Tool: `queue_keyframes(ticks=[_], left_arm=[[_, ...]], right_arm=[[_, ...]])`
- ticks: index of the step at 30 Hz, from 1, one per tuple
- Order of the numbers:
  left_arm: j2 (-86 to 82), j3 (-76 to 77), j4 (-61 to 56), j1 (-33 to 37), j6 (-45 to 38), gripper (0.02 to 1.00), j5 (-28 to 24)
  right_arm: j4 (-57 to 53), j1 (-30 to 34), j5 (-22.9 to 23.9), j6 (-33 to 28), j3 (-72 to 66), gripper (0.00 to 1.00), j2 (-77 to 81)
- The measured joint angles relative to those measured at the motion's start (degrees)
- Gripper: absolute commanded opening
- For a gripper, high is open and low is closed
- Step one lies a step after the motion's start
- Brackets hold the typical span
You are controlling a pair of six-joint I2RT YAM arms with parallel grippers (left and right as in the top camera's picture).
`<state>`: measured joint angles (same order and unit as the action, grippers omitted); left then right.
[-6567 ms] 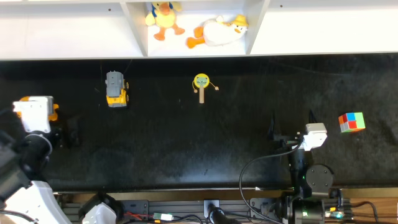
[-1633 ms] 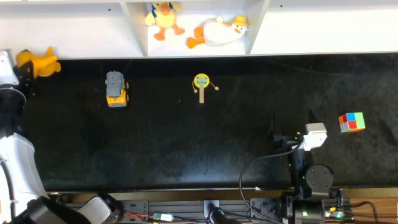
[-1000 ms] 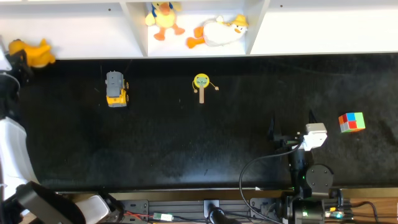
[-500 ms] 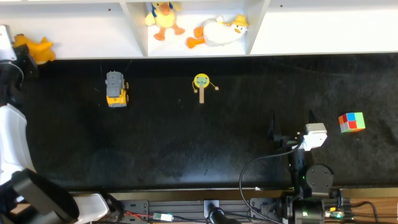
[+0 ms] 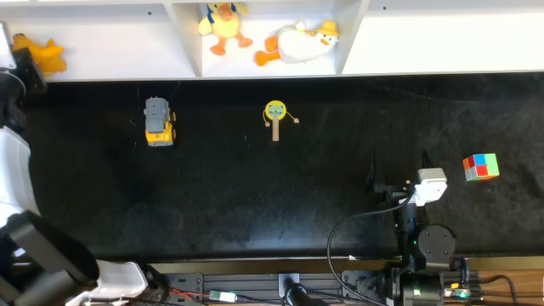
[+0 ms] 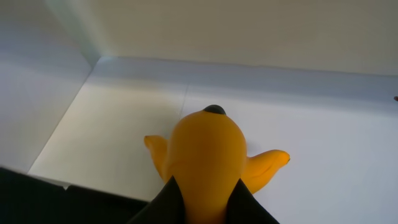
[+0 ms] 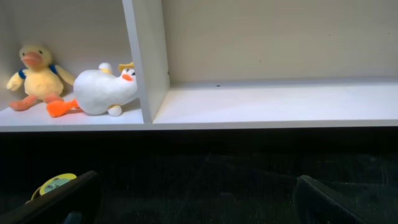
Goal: Store Toys
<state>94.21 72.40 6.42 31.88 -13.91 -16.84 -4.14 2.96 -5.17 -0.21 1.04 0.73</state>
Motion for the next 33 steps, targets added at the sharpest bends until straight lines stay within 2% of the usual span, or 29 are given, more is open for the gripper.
queue_keyframes(ticks=[7,33], left_arm=[[1.9,0.1,-1.7,-2.2,0.0,0.167,0.9],[4.9,0.8,-5.2,-2.9,0.0,0.169,1.1]], right_arm=[[0.0,0.0,0.0,0.0,0.0,0.996,0.0],[0.0,0.0,0.0,0.0,0.0,0.996,0.0]])
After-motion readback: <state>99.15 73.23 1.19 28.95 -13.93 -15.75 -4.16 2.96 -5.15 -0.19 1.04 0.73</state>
